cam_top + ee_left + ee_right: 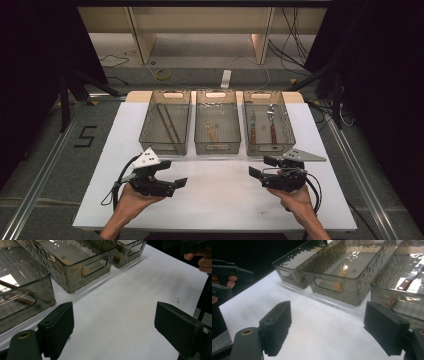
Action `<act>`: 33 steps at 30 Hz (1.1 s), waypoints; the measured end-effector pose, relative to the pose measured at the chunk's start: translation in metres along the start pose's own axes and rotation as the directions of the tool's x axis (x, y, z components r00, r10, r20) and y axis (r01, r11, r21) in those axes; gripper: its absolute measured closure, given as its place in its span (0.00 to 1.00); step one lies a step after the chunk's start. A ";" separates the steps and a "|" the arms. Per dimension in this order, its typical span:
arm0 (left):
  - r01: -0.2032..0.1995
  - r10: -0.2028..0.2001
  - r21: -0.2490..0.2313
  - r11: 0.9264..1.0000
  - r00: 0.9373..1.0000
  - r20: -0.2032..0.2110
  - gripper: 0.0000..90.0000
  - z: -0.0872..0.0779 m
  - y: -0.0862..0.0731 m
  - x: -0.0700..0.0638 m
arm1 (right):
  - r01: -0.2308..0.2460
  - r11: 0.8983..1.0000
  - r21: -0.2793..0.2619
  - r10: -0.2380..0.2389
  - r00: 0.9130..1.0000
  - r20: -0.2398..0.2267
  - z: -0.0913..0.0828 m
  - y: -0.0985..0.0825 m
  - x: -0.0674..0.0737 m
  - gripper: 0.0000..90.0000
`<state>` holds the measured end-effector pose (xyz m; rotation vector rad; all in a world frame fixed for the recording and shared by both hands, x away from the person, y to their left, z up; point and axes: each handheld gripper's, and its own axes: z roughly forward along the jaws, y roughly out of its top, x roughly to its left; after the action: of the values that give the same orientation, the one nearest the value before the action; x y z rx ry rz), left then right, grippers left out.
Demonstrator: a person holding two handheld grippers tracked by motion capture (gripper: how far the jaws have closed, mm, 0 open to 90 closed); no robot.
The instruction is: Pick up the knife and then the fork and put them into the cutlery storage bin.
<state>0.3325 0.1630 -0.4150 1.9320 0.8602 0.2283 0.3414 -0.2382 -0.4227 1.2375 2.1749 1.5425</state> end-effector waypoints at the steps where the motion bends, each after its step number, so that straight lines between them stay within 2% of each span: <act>1: 0.003 -0.003 -0.011 1.000 1.000 0.003 0.17 -0.001 0.000 0.000 | -0.005 1.000 -0.005 0.005 1.000 0.002 -0.001 -0.002 0.000 0.25; 4: 0.022 -0.021 -0.032 0.999 1.000 0.016 0.17 -0.003 0.000 0.001 | -0.003 1.000 -0.014 0.003 1.000 0.006 -0.006 -0.008 0.001 0.25; 8: 0.036 -0.036 -0.016 0.999 0.999 0.005 0.17 -0.004 -0.003 0.002 | -0.019 1.000 0.001 0.019 1.000 0.001 -0.009 -0.014 0.002 0.24; 11: 0.045 -0.045 -0.022 0.999 0.999 0.009 0.17 -0.006 -0.004 0.002 | 0.004 1.000 -0.001 -0.004 1.000 0.013 -0.012 -0.017 0.004 0.24; 13: 0.056 -0.056 -0.033 0.998 0.998 0.013 0.17 -0.007 -0.006 0.003 | 0.003 1.000 -0.004 -0.003 1.000 0.014 -0.013 -0.019 0.005 0.23; 20: 0.057 -0.056 -0.038 0.998 0.998 0.012 0.17 -0.008 -0.007 0.002 | 0.023 1.000 0.006 -0.024 0.999 0.034 -0.014 -0.021 0.007 0.22; 33: 0.056 -0.056 -0.036 0.998 0.998 0.011 0.17 -0.007 -0.007 0.003 | 0.019 1.000 0.005 -0.020 0.999 0.034 -0.015 -0.021 0.006 0.21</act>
<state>0.3277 0.1719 -0.4176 1.8716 0.8966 0.1997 0.3188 -0.2463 -0.4326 1.2311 2.1641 1.4986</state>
